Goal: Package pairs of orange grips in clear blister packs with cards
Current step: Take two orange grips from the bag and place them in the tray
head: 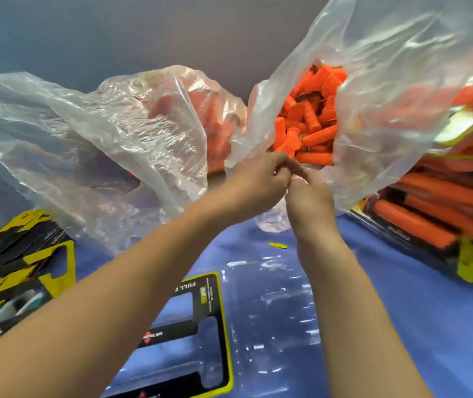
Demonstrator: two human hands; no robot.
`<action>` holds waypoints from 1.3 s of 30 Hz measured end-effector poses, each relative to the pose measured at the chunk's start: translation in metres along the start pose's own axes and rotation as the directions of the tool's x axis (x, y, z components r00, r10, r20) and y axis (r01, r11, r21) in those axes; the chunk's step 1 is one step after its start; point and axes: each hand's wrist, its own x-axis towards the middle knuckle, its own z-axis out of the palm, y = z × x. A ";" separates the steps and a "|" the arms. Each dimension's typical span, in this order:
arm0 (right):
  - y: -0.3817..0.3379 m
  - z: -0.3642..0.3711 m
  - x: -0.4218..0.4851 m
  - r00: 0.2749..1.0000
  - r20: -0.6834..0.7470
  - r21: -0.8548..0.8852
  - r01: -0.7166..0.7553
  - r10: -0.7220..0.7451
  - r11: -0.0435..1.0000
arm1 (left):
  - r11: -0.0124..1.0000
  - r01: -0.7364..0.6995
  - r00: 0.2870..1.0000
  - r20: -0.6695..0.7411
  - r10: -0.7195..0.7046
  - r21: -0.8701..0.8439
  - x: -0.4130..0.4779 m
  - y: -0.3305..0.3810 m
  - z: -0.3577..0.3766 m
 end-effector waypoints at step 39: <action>-0.038 -0.022 -0.056 0.904 0.118 -0.074 0.421 -0.411 0.904 | 0.948 -0.252 0.808 -0.495 0.318 0.196 -0.071 0.062 -0.048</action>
